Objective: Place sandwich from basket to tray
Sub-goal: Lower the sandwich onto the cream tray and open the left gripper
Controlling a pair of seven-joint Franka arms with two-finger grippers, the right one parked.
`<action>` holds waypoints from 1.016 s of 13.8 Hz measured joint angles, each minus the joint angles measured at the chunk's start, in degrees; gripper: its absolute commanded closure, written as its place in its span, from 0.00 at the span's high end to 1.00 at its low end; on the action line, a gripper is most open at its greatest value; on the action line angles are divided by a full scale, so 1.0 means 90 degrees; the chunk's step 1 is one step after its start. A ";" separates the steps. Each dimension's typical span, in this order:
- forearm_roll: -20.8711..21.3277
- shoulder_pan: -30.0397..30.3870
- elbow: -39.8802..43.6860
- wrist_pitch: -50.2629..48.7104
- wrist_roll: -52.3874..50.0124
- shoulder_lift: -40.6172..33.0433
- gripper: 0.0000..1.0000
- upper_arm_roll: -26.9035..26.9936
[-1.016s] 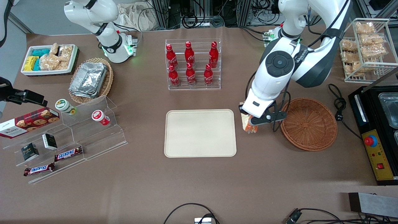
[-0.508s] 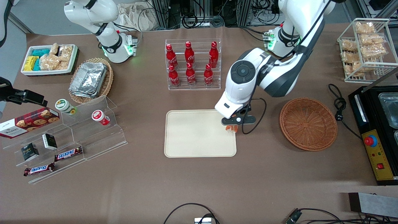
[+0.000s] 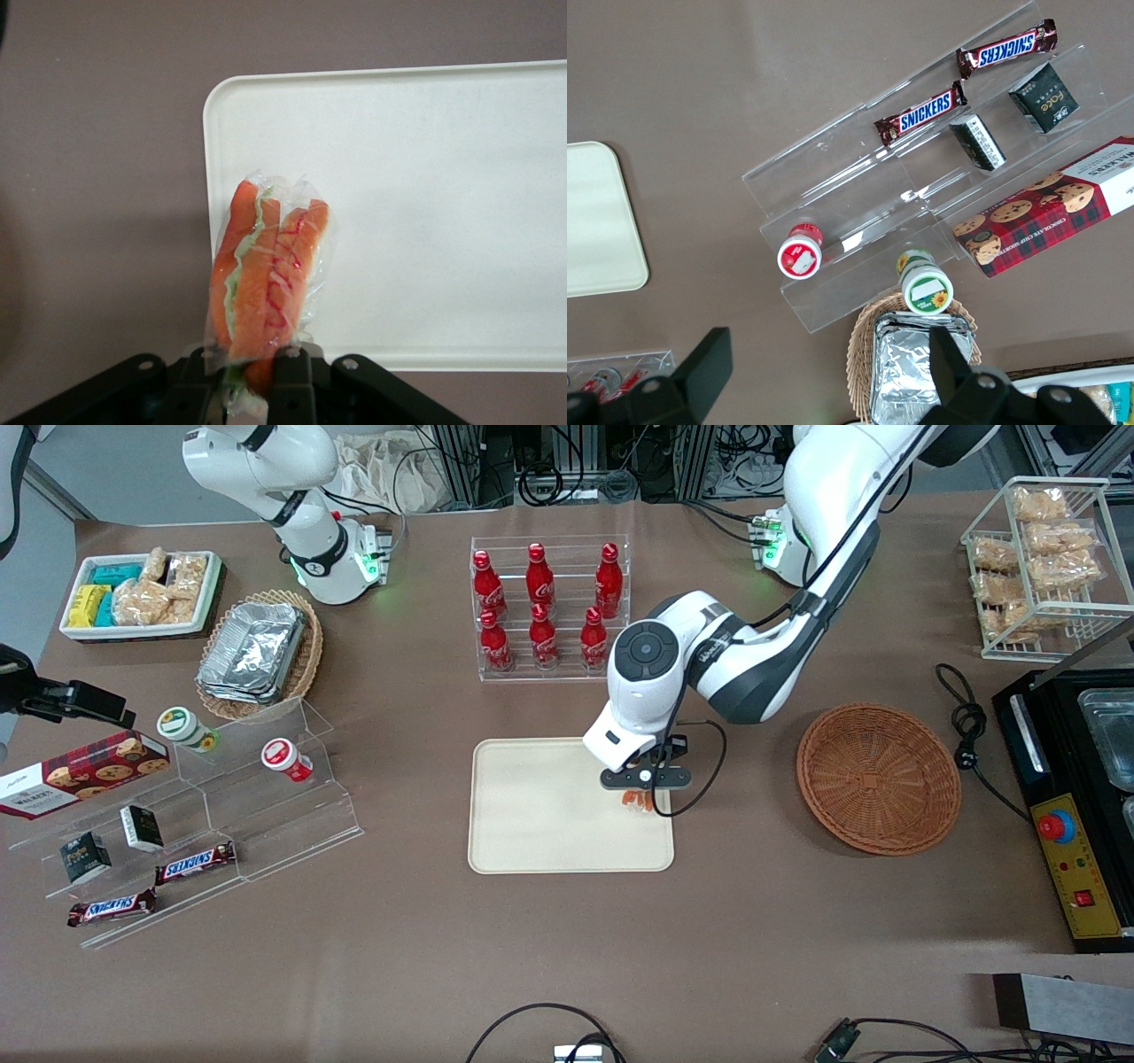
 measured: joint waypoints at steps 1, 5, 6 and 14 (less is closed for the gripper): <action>0.0002 0.0000 0.0043 0.0039 -0.0001 0.0093 0.18 0.0008; 0.0002 0.0001 0.0196 0.0102 -0.0017 0.0347 0.18 0.0015; 0.0002 0.0000 0.0235 0.0134 -0.0021 0.0392 0.18 0.0015; 0.0003 -0.0026 0.0397 0.0493 -0.0202 0.0896 0.18 0.0011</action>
